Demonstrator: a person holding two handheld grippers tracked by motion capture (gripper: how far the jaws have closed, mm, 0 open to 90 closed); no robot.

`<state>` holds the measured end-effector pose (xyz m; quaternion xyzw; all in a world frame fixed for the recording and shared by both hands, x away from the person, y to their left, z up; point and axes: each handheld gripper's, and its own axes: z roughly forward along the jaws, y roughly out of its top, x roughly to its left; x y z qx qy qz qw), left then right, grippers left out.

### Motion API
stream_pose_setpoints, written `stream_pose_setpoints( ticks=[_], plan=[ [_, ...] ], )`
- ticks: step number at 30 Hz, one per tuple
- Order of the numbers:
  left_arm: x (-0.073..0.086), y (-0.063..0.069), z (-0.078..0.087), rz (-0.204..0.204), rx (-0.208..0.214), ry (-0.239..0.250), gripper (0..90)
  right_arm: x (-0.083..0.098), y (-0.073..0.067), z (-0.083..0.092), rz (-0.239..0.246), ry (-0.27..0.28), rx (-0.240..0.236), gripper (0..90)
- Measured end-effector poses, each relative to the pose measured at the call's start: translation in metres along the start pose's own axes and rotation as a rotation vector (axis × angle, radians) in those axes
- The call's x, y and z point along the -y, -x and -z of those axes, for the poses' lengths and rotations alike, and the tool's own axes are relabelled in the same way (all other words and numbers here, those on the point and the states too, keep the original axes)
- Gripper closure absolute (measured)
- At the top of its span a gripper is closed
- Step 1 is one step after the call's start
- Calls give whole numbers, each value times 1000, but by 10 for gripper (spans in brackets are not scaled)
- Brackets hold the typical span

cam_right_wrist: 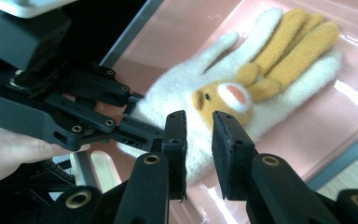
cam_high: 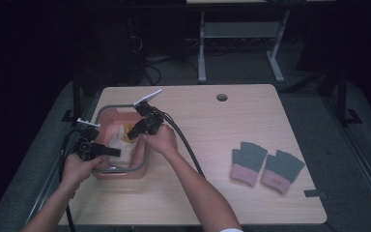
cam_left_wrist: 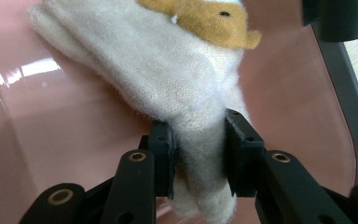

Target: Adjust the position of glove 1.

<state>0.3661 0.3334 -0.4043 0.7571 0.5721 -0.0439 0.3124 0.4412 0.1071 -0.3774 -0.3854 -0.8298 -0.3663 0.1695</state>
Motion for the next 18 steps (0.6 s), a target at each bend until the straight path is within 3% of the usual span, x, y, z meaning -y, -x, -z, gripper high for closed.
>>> stream_pose_setpoints(
  ticks=[6, 11, 14, 18],
  plan=[
    [0, 0, 5, 7, -20, 12, 558, 2, -2, 10, 6, 14, -5, 736],
    [-5, 1, 17, -3, -43, 28, 527, 5, -3, 17, 7, 28, -14, 725],
    [-8, 4, 24, -17, -48, 57, 534, 7, -2, 20, 12, 35, -18, 717],
    [-11, 9, 28, -59, -56, 76, 635, 9, -1, 26, 11, 44, -14, 695]
  ],
)
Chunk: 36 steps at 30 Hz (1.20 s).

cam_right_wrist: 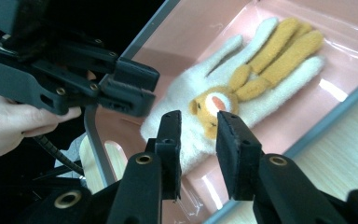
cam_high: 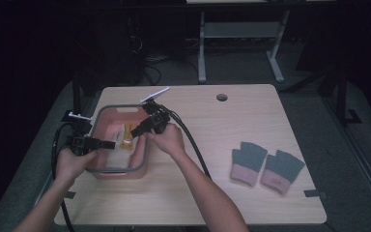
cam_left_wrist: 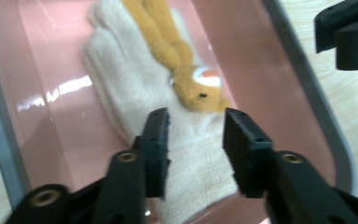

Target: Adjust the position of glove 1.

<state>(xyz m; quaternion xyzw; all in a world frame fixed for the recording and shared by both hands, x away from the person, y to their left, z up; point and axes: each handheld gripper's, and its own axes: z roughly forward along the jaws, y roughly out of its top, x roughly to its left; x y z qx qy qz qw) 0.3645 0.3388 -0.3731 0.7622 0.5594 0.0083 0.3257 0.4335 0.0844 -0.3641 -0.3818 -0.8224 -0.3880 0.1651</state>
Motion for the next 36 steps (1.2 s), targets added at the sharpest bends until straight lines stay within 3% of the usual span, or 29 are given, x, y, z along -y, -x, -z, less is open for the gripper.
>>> stream_pose_setpoints(
  ticks=[4, 7, 9, 11, 12, 17, 23, 29, 36],
  plan=[
    [-1, 3, -11, -12, -11, -52, 664, 3, 0, 5, -5, 13, -8, 686],
    [0, 5, -20, -4, -37, -83, 663, 5, 1, 8, 0, 18, -13, 683],
    [0, 3, -24, -21, -60, -124, 664, 6, 1, 11, 10, 15, -8, 681],
    [0, 5, -28, -1, -53, -130, 654, 8, 2, 13, 7, 25, -12, 678],
    [-1, 4, -28, -20, -54, -149, 655, 8, 2, 14, 8, 27, -15, 677],
    [-1, 5, -33, -26, -66, -185, 655, 11, 4, 20, 1, 38, -19, 670],
    [-1, 4, -30, -18, -59, -150, 650, 15, 3, 25, 8, 43, -24, 665],
    [-4, 9, -20, -2, -12, -86, 643, 19, 7, 31, -3, 67, -28, 651],
    [-10, 17, -14, -28, 30, -52, 626, 24, 16, 39, -18, 73, -16, 632]
  ],
)
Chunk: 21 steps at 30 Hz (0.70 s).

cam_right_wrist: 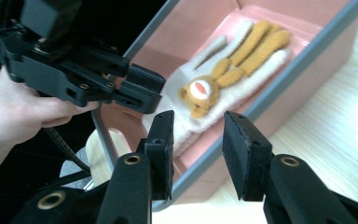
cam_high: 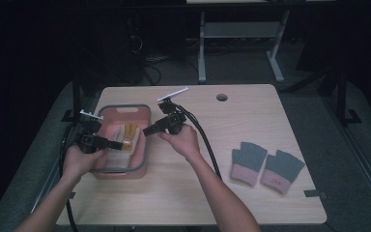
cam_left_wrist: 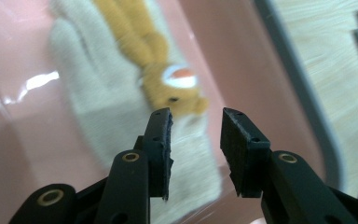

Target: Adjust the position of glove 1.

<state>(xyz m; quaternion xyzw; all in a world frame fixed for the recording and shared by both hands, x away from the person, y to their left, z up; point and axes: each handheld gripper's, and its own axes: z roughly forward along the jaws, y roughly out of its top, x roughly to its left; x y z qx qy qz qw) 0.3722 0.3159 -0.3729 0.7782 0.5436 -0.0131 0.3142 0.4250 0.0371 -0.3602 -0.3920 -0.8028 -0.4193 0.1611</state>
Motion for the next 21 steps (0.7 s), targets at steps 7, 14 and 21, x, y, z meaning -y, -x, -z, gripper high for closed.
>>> stream_pose_setpoints(
  ticks=[7, 14, 21],
  plan=[
    [-4, 9, 3, -10, 30, 27, 597, 3, 4, 10, -8, 12, 6, 617],
    [-9, 21, 5, -32, 44, 48, 560, 7, 6, 22, -11, 25, 21, 595],
    [-14, 36, 4, -57, 65, 64, 536, 17, 12, 40, -19, 38, 37, 586]
  ],
)
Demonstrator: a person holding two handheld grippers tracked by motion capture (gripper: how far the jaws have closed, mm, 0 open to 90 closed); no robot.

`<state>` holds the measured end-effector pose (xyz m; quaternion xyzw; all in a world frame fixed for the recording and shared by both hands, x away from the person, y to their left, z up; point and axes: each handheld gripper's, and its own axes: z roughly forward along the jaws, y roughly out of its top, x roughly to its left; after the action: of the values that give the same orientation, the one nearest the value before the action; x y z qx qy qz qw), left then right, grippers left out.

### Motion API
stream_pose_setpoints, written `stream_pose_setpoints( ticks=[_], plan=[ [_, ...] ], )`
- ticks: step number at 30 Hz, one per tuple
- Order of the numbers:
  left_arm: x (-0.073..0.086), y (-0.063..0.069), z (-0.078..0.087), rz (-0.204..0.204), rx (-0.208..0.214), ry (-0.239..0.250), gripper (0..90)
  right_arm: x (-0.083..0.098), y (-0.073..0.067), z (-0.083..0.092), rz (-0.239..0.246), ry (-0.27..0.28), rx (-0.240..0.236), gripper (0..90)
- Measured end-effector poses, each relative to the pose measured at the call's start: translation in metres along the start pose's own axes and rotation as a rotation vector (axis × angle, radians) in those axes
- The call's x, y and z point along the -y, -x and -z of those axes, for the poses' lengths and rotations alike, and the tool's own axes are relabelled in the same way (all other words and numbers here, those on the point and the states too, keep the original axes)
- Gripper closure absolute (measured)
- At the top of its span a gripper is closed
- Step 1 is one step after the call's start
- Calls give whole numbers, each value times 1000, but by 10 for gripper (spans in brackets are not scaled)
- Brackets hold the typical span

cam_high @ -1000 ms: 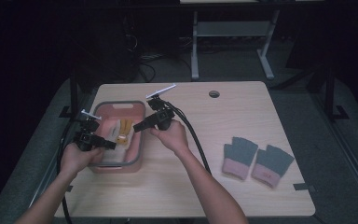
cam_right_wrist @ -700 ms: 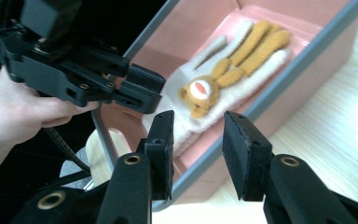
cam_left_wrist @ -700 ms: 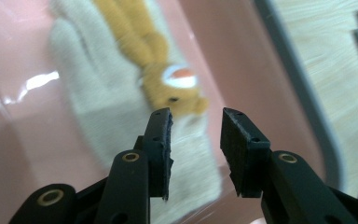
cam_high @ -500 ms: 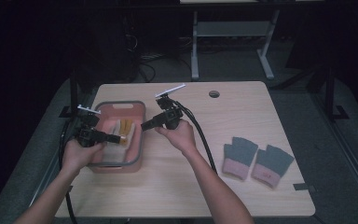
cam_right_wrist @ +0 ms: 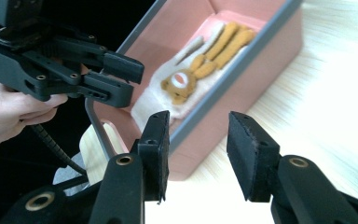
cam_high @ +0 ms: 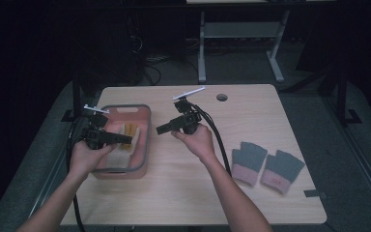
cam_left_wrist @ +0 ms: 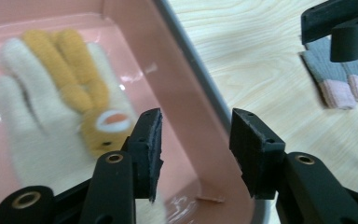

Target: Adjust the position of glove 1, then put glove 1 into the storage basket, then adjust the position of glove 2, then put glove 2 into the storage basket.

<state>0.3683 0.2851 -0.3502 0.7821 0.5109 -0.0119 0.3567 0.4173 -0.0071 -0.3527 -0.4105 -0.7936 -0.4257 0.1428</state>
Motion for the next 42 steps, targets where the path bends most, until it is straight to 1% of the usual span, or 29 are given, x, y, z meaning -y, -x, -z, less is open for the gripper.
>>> stream_pose_setpoints(
  ticks=[2, 6, 8, 9, 11, 14, 17, 18, 20, 23, 25, 26, 30, 33, 36, 37, 39, 41, 42],
  plan=[
    [-1, 4, -2, -5, 4, 3, 523, 3, 4, 5, -8, 1, 6, 581],
    [-5, 12, -7, -20, 31, 10, 502, 9, 13, 13, -30, 4, 13, 570],
    [-6, 16, -7, -31, 40, 5, 492, 12, 18, 16, -39, 5, 18, 567],
    [-8, 20, -8, -38, 47, 12, 487, 13, 20, 18, -44, 6, 21, 564],
    [-9, 23, -9, -42, 46, 20, 448, 16, 25, 22, -53, 9, 26, 559],
    [-11, 28, -12, -49, 58, 26, 405, 20, 29, 28, -59, 14, 29, 558],
    [-11, 31, -13, -57, 66, 24, 399, 24, 31, 31, -62, 15, 34, 555],
    [-12, 34, -14, -66, 71, 21, 397, 25, 32, 33, -63, 21, 35, 555],
    [-13, 37, -16, -68, 82, 25, 390, 27, 33, 36, -65, 23, 38, 555],
    [-14, 41, -17, -81, 83, 26, 380, 29, 34, 39, -69, 22, 44, 553],
    [-14, 43, -18, -80, 87, 30, 371, 30, 35, 40, -69, 24, 48, 552],
    [-14, 45, -18, -87, 86, 29, 369, 33, 37, 43, -74, 32, 52, 550],
    [-15, 49, -21, -102, 91, 19, 364, 38, 41, 48, -82, 31, 58, 549],
    [-17, 53, -24, -103, 97, 26, 360, 41, 44, 52, -93, 35, 62, 546],
    [-17, 58, -28, -107, 97, 20, 356, 45, 47, 56, -94, 43, 65, 544],
    [-17, 60, -29, -110, 99, 18, 352, 47, 48, 58, -102, 47, 65, 541],
    [-17, 63, -32, -125, 103, 11, 348, 50, 50, 62, -106, 48, 74, 538],
    [-17, 65, -33, -126, 105, 12, 348, 51, 51, 64, -107, 51, 75, 537],
    [-18, 67, -35, -130, 109, 11, 348, 55, 54, 69, -107, 60, 84, 535]
  ],
)
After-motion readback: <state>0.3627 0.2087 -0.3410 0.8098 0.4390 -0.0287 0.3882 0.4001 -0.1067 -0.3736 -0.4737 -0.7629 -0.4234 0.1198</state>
